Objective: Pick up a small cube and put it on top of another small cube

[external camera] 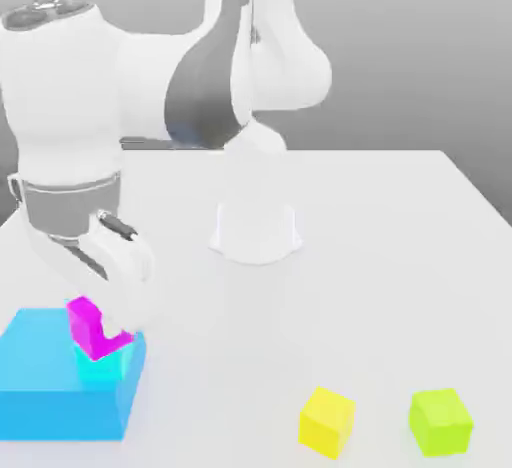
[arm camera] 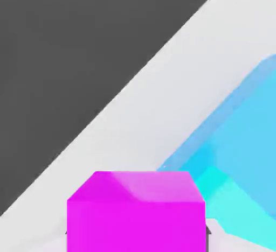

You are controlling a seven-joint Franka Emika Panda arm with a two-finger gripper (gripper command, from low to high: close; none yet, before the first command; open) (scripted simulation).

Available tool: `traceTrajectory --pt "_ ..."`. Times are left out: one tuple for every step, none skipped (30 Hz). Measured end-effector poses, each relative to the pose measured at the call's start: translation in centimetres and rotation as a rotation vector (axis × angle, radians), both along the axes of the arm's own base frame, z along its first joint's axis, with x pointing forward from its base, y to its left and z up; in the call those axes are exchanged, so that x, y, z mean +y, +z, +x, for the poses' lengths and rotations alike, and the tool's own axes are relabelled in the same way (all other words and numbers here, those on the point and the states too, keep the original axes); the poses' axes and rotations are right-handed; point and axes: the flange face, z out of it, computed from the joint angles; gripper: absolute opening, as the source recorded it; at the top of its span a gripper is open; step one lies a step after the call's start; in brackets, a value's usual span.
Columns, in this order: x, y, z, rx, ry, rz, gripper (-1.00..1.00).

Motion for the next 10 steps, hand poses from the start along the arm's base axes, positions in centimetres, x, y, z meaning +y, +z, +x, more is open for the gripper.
traceTrajectory --pt "-0.3 0.4 -0.8 0.004 -0.056 -0.002 -1.0" --pt "-0.7 0.6 -1.8 0.01 -0.112 0.002 -1.0" --pt "-0.9 0.1 -2.4 0.014 -0.146 0.005 -1.0" --pt "-0.9 -0.9 -2.7 0.017 -0.163 0.007 -1.0" --pt "-0.9 -2.2 -2.8 0.018 -0.17 0.008 -1.0" --pt "-0.9 -3.6 -2.9 0.018 -0.173 0.008 -1.0" --pt "-0.8 -4.9 -3.0 0.018 -0.174 0.009 1.0" --pt "-0.7 -4.9 -2.9 0.018 -0.17 0.009 1.0" --pt "-0.5 -4.9 -2.8 0.018 -0.166 0.008 1.0" --pt "-0.3 -4.9 -2.8 0.018 -0.162 0.008 1.0"
